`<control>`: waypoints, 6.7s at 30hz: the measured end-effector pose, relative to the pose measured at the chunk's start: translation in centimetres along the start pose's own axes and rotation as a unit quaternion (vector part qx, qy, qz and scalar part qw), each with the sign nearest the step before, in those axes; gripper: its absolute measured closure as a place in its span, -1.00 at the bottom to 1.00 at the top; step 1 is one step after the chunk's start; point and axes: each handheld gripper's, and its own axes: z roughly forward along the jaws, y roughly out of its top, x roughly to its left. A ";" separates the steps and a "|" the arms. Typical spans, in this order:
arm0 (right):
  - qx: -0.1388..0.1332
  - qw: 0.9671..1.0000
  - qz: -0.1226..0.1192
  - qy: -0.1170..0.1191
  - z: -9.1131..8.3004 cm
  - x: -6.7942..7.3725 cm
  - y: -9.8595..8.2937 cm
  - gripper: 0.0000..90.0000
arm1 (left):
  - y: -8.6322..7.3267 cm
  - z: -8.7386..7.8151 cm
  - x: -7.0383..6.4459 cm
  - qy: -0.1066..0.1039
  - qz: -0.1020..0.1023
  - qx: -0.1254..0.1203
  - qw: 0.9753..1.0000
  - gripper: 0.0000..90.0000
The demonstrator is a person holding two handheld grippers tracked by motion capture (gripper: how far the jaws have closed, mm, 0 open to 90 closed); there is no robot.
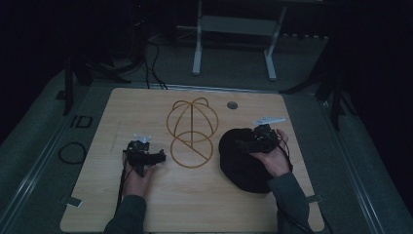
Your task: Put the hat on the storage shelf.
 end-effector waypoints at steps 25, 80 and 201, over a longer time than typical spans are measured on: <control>0.099 0.995 -0.014 -0.019 2.6 -0.5 -1.2 -0.36 | 0.0 0.0 0.0 0.000 0.001 0.001 1.000 -0.98; 0.107 0.992 -0.058 -0.019 -1.8 -0.9 2.4 0.92 | 0.0 0.0 0.0 0.000 0.002 0.001 1.000 -0.98; -0.053 0.991 -0.083 0.090 -12.5 -2.8 9.3 0.92 | 0.0 0.0 0.0 -0.001 0.003 0.003 1.000 -0.98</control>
